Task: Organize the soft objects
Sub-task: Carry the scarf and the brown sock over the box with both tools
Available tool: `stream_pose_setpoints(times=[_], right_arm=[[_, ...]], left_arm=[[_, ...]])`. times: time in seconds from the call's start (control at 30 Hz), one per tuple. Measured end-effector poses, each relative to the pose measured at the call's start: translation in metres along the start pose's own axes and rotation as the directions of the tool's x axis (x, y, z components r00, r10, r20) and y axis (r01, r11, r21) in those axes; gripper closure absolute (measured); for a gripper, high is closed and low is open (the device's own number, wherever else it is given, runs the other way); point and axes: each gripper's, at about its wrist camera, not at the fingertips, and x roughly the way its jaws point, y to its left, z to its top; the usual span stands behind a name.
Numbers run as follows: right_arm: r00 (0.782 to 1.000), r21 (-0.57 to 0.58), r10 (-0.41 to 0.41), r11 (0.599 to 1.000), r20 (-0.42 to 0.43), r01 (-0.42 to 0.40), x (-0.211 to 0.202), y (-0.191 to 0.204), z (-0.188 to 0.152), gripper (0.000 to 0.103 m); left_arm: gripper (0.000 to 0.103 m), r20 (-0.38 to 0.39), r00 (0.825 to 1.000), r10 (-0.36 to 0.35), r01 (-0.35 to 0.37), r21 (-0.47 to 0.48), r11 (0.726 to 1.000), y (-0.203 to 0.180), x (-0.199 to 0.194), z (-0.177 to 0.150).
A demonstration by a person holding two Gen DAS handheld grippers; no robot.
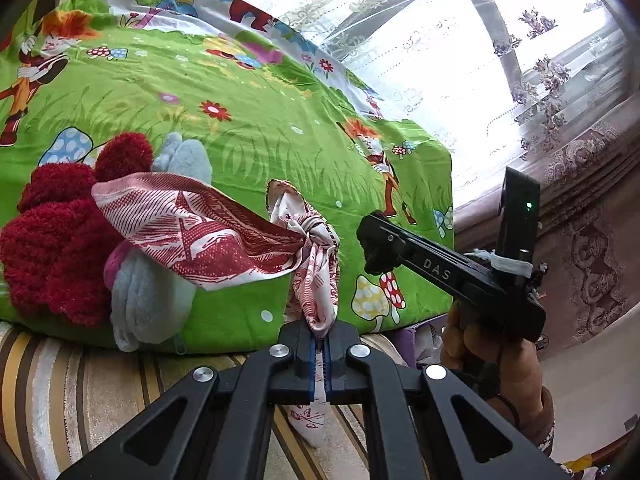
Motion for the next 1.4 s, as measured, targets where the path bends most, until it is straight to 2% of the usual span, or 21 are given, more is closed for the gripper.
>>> stream_pose_setpoints(times=[0.2,0.37,0.67,1.0,1.27,1.4], right_arm=[[0.998,0.055,-0.031,0.998,0.058,0.028,-0.053,-0.030,-0.018,0.076],[0.993,0.128,-0.084,0.989,0.081,0.073,-0.098,-0.071,-0.045,0.076],[0.981,0.295,-0.189,0.940,0.043,0.168,-0.147,-0.154,-0.112,0.076],[0.983,0.385,-0.175,0.904,-0.054,0.183,-0.138,-0.194,-0.175,0.076],[0.982,0.441,-0.115,0.882,-0.148,0.169,-0.106,-0.215,-0.209,0.076],[0.983,0.474,-0.079,0.868,-0.168,0.150,-0.094,-0.223,-0.217,0.071]], left_arm=[[0.101,-0.002,1.000,-0.013,0.013,0.050,0.999,-0.023,-0.002,-0.003],[0.101,-0.020,0.999,-0.045,0.047,0.112,0.993,-0.056,0.001,-0.011],[0.101,-0.104,0.988,-0.117,0.140,0.248,0.959,-0.135,0.027,-0.034],[0.101,-0.218,0.968,-0.127,0.198,0.340,0.919,-0.196,0.066,-0.066],[0.101,-0.316,0.944,-0.091,0.210,0.365,0.907,-0.217,0.101,-0.092],[0.101,-0.350,0.934,-0.078,0.213,0.369,0.905,-0.224,0.117,-0.098]])
